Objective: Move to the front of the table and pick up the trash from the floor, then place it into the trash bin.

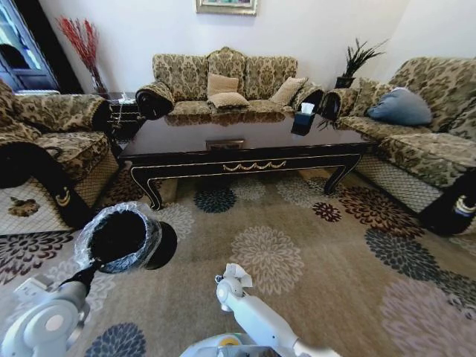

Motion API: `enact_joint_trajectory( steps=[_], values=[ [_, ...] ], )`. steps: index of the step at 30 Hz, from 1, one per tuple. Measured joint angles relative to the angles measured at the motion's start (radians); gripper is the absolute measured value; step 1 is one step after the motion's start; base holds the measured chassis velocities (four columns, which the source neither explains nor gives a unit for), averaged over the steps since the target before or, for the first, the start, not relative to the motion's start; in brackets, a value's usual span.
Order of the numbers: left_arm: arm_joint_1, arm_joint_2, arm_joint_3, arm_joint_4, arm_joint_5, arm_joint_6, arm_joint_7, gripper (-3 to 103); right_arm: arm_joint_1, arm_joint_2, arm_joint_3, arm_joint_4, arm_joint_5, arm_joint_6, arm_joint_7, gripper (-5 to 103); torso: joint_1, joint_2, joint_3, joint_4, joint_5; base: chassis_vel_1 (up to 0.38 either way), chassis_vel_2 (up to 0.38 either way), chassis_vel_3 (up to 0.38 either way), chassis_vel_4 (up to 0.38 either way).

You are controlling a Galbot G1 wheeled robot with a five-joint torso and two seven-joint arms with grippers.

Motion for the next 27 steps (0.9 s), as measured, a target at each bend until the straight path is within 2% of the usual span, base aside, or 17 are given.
enact_joint_trajectory(
  steps=[3, 6, 7, 9, 10, 13, 14, 16, 18, 22, 23, 25, 27],
  values=[
    [0.003, -0.002, -0.002, -0.001, 0.001, 0.0, 0.0, 2, -0.003, 0.0, 0.003, -0.01, -0.01, 0.004, -0.008, 89, 0.0, 0.0, 0.0, 0.0, -0.0001, 0.0, 0.0, 0.0, 0.0],
    [0.006, -0.006, -0.001, -0.005, 0.006, 0.0, 0.001, 2, -0.007, -0.008, 0.002, -0.009, -0.023, 0.007, -0.015, 73, 0.0, 0.0, 0.0, 0.0001, 0.0001, 0.0, 0.0, 0.0, 0.0],
    [0.006, -0.006, -0.001, -0.005, 0.006, 0.0, 0.001, 2, -0.007, -0.008, 0.002, -0.009, -0.023, 0.007, -0.015, 73, 0.0, 0.0, 0.0, 0.0001, 0.0001, 0.0, 0.0, 0.0, 0.0],
    [0.005, -0.008, 0.002, -0.005, 0.013, 0.0, 0.001, 2, -0.01, -0.017, 0.001, 0.0, -0.026, 0.007, -0.016, 61, 0.0, 0.0, 0.0, 0.0002, 0.0002, 0.0, 0.0, 0.0, 0.0],
    [0.005, -0.008, 0.003, -0.005, 0.015, 0.0, 0.001, 2, -0.011, -0.021, 0.001, 0.005, -0.026, 0.008, -0.016, 61, 0.0, 0.0, 0.0, 0.0002, 0.0002, 0.0, 0.0, 0.0, 0.0],
    [0.002, -0.013, 0.009, 0.001, 0.023, 0.0, 0.003, 2, -0.016, -0.04, 0.0, 0.028, -0.029, 0.009, -0.015, 45, 0.0, 0.0, 0.0, 0.0001, 0.0002, 0.0, 0.0, 0.0, 0.0],
    [0.002, -0.013, 0.009, 0.001, 0.023, 0.0, 0.003, 2, -0.016, -0.04, 0.0, 0.028, -0.029, 0.009, -0.015, 45, 0.0, 0.0, 0.0, 0.0001, 0.0002, 0.0, 0.0, 0.0, 0.0],
    [0.0, -0.016, 0.014, 0.009, 0.031, -0.001, 0.004, 2, -0.019, -0.055, -0.002, 0.039, -0.037, 0.011, -0.013, 35, 0.0, 0.0, 0.0, -0.0001, -0.0002, 0.0, 0.0, 0.0, 0.0],
    [-0.001, -0.016, 0.015, 0.011, 0.033, -0.001, 0.004, 2, -0.019, -0.058, -0.002, 0.041, -0.041, 0.013, -0.013, 35, 0.0, 0.0, 0.0, -0.0002, -0.0002, 0.0, 0.0, 0.0, 0.0],
    [-0.005, -0.015, 0.019, 0.02, 0.036, -0.001, 0.006, 2, -0.023, -0.069, 0.001, 0.061, -0.055, 0.025, -0.012, 13, 0.0, 0.0, 0.0, -0.0002, 0.0, 0.0, 0.0, 0.0, 0.0],
    [-0.005, -0.015, 0.019, 0.02, 0.036, -0.001, 0.006, 2, -0.023, -0.069, 0.001, 0.061, -0.055, 0.025, -0.012, 13, 0.0, 0.0, 0.0, -0.0002, 0.0, 0.0, 0.0, 0.0, 0.0],
    [-0.006, -0.016, 0.023, 0.029, 0.039, -0.001, 0.007, 2, -0.027, -0.077, 0.005, 0.083, -0.08, 0.042, -0.019, 3, 0.0, 0.0, 0.0, -0.0001, -0.0001, 0.0, 0.0, 0.0, 0.0],
    [-0.007, -0.019, 0.03, 0.037, 0.041, -0.001, 0.008, 2, -0.028, -0.09, 0.012, 0.113, -0.149, 0.087, -0.069, 1, 0.0, 0.0, 0.0, 0.0, -0.0001, 0.0, 0.0, 0.0, 0.0]
  ],
)
